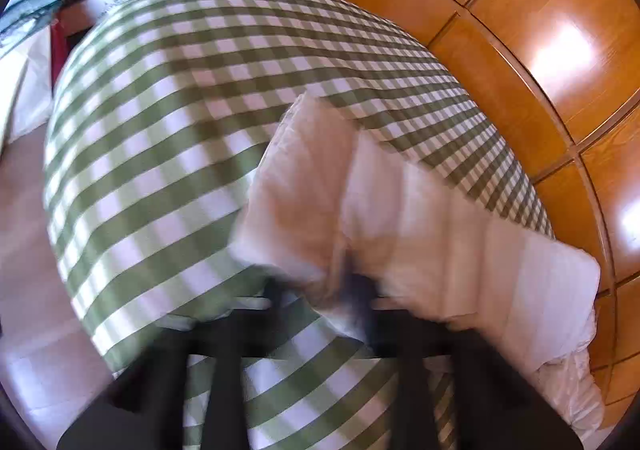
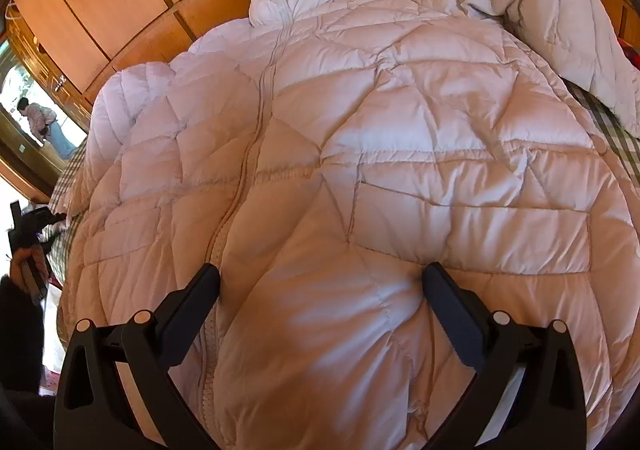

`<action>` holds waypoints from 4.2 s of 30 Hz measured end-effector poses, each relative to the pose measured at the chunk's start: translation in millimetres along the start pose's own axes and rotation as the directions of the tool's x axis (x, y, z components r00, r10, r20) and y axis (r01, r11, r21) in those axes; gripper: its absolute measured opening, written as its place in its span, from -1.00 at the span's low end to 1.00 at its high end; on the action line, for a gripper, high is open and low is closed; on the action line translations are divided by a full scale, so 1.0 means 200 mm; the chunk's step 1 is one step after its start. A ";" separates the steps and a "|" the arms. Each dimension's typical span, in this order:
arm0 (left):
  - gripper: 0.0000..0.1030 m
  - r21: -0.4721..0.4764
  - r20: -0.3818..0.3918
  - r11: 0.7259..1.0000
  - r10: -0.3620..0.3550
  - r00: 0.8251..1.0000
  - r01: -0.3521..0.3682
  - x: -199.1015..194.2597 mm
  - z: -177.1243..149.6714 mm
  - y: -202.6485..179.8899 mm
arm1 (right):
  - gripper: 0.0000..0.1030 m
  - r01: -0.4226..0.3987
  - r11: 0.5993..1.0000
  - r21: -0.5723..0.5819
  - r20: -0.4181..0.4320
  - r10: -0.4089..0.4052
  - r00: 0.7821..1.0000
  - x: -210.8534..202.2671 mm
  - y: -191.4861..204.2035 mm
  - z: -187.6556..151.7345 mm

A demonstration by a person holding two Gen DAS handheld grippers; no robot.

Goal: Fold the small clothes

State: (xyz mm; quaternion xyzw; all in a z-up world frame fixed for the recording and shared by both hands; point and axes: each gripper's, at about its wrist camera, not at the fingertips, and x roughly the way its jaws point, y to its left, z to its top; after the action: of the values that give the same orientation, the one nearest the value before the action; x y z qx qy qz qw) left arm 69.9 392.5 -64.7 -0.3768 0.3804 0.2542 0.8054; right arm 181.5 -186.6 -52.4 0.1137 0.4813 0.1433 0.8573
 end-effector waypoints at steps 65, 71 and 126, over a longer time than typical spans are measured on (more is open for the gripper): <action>0.21 0.821 -0.335 0.406 -0.226 0.915 0.401 -0.44 -1.71 -1.35 | 0.10 -0.273 0.582 0.766 0.408 -0.113 0.906 -0.58 -1.84 -0.04; 0.36 0.794 -0.343 0.461 -0.198 0.918 0.396 -0.34 -1.72 -1.39 | 0.00 -0.238 0.528 0.815 0.377 -0.171 0.910 -0.50 -2.03 0.09; 0.36 0.437 -0.392 0.667 -0.462 0.795 0.603 -0.20 -1.03 -1.34 | 0.63 -0.268 0.963 -0.030 0.221 0.268 0.938 -0.24 0.10 0.72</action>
State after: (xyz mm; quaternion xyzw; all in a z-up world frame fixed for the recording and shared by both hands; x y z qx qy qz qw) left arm 146.8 66.7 -10.1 -0.2572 0.4055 -0.1617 0.8621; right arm 278.3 -193.2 67.0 0.1935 0.3622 0.2448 0.8783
